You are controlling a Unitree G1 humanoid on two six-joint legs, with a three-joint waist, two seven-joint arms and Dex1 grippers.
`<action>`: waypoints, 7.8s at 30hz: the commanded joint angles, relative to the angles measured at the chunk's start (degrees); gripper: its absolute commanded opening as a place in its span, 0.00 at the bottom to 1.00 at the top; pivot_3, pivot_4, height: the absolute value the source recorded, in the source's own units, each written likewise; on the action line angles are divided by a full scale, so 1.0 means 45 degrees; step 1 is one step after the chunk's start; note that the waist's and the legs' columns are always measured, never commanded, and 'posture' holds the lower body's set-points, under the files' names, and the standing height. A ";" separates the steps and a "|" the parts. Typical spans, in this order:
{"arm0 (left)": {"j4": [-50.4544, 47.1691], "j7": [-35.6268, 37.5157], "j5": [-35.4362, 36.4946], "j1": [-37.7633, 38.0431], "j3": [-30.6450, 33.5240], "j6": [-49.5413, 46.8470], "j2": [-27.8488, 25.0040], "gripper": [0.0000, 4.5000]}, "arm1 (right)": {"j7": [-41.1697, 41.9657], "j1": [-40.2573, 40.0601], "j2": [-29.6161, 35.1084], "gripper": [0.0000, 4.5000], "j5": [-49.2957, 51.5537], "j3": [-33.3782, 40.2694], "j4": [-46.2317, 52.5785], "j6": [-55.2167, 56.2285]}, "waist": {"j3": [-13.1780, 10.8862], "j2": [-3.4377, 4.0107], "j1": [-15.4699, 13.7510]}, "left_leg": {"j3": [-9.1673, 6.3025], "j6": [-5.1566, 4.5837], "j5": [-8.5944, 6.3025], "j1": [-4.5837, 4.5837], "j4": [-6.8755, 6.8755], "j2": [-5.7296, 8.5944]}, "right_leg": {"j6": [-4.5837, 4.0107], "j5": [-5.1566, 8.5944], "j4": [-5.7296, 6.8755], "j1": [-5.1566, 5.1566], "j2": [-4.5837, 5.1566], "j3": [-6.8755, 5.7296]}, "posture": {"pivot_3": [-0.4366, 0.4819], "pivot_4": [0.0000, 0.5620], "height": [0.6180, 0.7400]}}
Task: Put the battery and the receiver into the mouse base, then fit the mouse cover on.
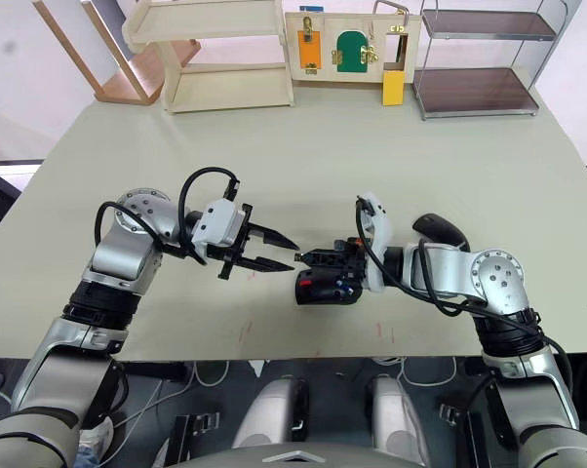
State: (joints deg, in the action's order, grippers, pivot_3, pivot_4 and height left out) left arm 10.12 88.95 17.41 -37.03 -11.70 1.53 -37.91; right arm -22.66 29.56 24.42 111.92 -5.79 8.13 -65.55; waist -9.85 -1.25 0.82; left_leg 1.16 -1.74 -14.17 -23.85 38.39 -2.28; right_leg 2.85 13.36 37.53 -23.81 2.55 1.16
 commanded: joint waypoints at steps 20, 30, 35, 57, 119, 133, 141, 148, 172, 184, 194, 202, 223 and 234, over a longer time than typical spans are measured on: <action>-0.1989 -0.0710 0.0767 0.1291 0.0267 -0.2554 -0.0030 1.00 | 1.0277 -0.5668 0.4795 0.00 -0.8086 0.3242 0.5351 0.2940 | -0.0003 -0.0003 -0.0031 | -0.0005 -0.0001 -0.0001 -0.0013 -0.0013 -0.0001 | 0.0007 0.0002 -0.0065 0.0007 -0.0003 -0.0014 | 0.48 0.27 1.00; -0.2395 -0.1485 0.0357 0.1687 -0.0277 -0.2707 0.0509 1.00 | 1.5432 -0.8997 0.4387 0.00 -1.5452 0.2733 0.5434 0.9513 | -0.0003 -0.0004 -0.0049 | 0.0008 0.0000 -0.0001 0.0000 -0.0006 0.0005 | 0.0050 0.0021 -0.0080 0.0022 -0.0004 -0.0006 | 0.48 0.27 1.00; -0.2238 -0.2107 0.0012 0.1640 -0.0419 -0.2615 0.0860 1.00 | 1.7242 -0.9847 0.4477 0.00 -1.7246 0.2855 0.4665 1.1845 | -0.0003 -0.0003 -0.0067 | 0.0008 0.0001 0.0000 0.0008 -0.0002 0.0006 | 0.0048 0.0022 -0.0076 0.0029 -0.0004 -0.0007 | 0.48 0.27 1.00; -0.0950 -0.3345 -0.1596 0.1170 -0.1602 -0.2772 0.1989 1.00 | 1.9030 -1.0061 0.3661 0.00 -1.8887 0.3458 0.3033 1.6924 | -0.0003 -0.0003 -0.0160 | 0.0010 0.0003 0.0002 0.0031 0.0030 0.0013 | 0.0010 0.0003 0.0005 0.0032 -0.0005 0.0002 | 0.48 0.27 1.00; 0.0826 -0.4066 -0.3295 0.0886 -0.2812 -0.3624 0.2704 0.66 | 1.5822 -0.8146 0.5062 0.00 -1.7434 0.3244 0.5957 0.9035 | 0.0022 0.0016 -0.0366 | -0.0001 0.0004 0.0002 0.0032 0.0152 0.0013 | -0.0037 0.0020 0.0086 0.0054 -0.0003 0.0003 | 0.48 0.27 1.00; 0.0255 -0.4012 -0.3407 0.1179 -0.3081 -0.3737 0.2332 0.66 | 1.1939 -0.1209 0.5950 0.00 -1.3136 0.1682 0.6362 -0.2373 | 0.0026 0.0007 -0.0343 | -0.0012 0.0002 0.0001 0.0021 0.0155 0.0007 | -0.0040 0.0018 0.0079 0.0049 0.0002 -0.0006 | 0.48 0.27 1.00; 0.1266 -0.3707 -0.3675 0.0469 -0.3600 -0.3309 0.2743 0.66 | 0.9239 0.3643 0.4874 0.00 -1.1064 -0.0048 0.2649 -0.5989 | 0.0038 0.0023 -0.0385 | -0.0004 0.0001 0.0001 0.0009 0.0156 0.0015 | -0.0040 0.0013 0.0078 0.0034 0.0014 -0.0003 | 0.48 0.27 1.00; 0.1949 -0.3671 -0.3809 0.0127 -0.3844 -0.3199 0.3494 0.66 | 0.7517 0.6686 0.6262 0.00 -0.7222 -0.3460 0.0060 -0.5989 | 0.0036 0.0035 -0.0384 | 0.0002 -0.0002 -0.0001 -0.0013 0.0138 0.0031 | -0.0015 0.0005 0.0030 0.0041 0.0085 0.0005 | 0.48 0.27 1.00; 0.2186 -0.3938 -0.4433 0.0082 -0.3928 -0.3397 0.4170 0.66 | 0.1151 1.0663 0.4309 0.00 -0.1010 -0.8998 -0.5368 -0.5989 | 0.0045 0.0039 -0.0630 | -0.0027 -0.0009 0.0000 -0.0041 0.0169 0.0051 | 0.0000 -0.0006 -0.0002 0.0047 0.0146 -0.0001 | 0.48 0.27 1.00; 0.1885 -0.4020 -0.4601 0.0087 -0.4012 -0.4206 0.4305 0.66 | 0.0979 1.0204 0.3575 0.00 -0.2282 -0.8530 -0.4904 -0.5989 | 0.0049 0.0044 -0.0664 | -0.0048 -0.0013 -0.0002 -0.0128 0.0171 0.0050 | 0.0043 -0.0032 -0.0083 0.0034 0.0141 -0.0078 | 0.48 0.27 1.00; 0.1890 -0.3980 -0.4685 0.0072 -0.4000 -0.4177 0.4326 0.66 | 0.1760 1.0232 0.3387 0.00 -0.3588 -0.8580 -0.4843 -0.5989 | 0.0052 0.0048 -0.0663 | -0.0069 -0.0014 -0.0001 -0.0163 0.0174 0.0050 | 0.0056 -0.0044 -0.0127 0.0033 0.0140 -0.0105 | 0.48 0.27 1.00; 0.1982 -0.4021 -0.4702 0.0094 -0.3961 -0.4153 0.4316 0.66 | 0.2342 1.0322 0.3737 0.00 -0.3344 -0.9129 -0.4422 -0.5989 | 0.0052 0.0049 -0.0665 | -0.0075 -0.0014 -0.0001 -0.0170 0.0175 0.0050 | 0.0057 -0.0045 -0.0138 0.0033 0.0140 -0.0110 | 0.48 0.27 1.00; 0.1650 -0.3932 -0.4690 0.0363 -0.4049 -0.4297 0.4169 0.66 | 0.4232 1.0026 0.3870 0.00 -0.5885 -0.9159 -0.3282 -0.5989 | 0.0053 0.0051 -0.0663 | -0.0083 -0.0014 -0.0002 -0.0176 0.0173 0.0048 | 0.0057 -0.0045 -0.0149 0.0030 0.0141 -0.0119 | 0.48 0.27 1.00; 0.1697 -0.3907 -0.4702 0.0388 -0.4073 -0.4225 0.4151 0.66 | 0.4928 1.0120 0.4002 0.00 -0.6458 -0.9220 -0.3119 -0.5989 | 0.0053 0.0051 -0.0664 | -0.0127 -0.0014 -0.0002 -0.0180 0.0173 0.0048 | 0.0056 -0.0045 -0.0156 0.0030 0.0145 -0.0122 | 0.48 0.27 1.00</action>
State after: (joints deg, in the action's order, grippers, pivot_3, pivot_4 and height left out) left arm 14.71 71.44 -0.97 -37.68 -25.34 -15.71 -19.48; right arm -0.44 74.52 41.95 84.07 -48.05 -6.13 -92.23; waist -9.61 -1.02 -2.17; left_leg 0.55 -1.80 -14.18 -24.66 39.17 -2.06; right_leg 3.10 13.16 36.83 -23.68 3.20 0.61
